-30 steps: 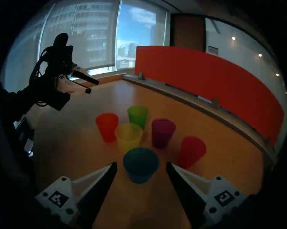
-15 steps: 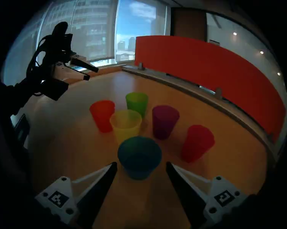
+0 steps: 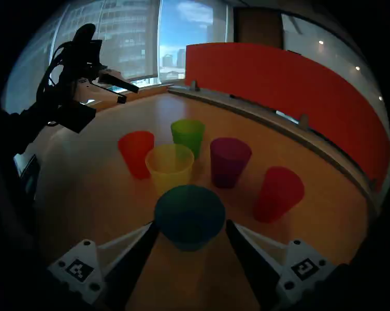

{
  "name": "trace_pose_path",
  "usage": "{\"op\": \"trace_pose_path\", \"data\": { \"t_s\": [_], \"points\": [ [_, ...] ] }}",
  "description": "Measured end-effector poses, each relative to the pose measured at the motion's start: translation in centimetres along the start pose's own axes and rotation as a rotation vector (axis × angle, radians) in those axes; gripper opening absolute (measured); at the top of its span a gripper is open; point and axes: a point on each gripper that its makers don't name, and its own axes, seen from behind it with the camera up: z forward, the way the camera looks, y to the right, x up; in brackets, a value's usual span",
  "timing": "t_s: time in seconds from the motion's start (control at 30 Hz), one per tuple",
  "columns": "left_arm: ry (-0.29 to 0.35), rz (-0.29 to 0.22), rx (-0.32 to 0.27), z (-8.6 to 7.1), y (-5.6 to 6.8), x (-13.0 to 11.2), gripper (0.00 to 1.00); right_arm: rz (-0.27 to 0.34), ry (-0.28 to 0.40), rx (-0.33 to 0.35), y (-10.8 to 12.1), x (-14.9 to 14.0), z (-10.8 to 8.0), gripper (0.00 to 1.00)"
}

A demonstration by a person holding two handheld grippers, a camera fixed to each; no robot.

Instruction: Pour water

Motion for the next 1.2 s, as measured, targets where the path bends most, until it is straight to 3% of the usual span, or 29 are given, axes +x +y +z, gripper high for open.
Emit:
{"op": "trace_pose_path", "data": {
  "t_s": [0.4,0.47,1.2],
  "points": [
    [0.003,0.003,0.003,1.0,-1.0,0.4,0.86,-0.009,0.002,0.018,0.0,0.3,1.8,0.99],
    [0.003,0.002,0.0,1.1,-1.0,0.4,0.86,-0.016,0.002,0.021,0.0,0.2,1.9,0.93],
    [-0.047,0.003,-0.051,3.6,-0.8,-0.1,0.86,-0.033,0.03,0.042,-0.4,0.9,0.9,0.9]
  ]
}}
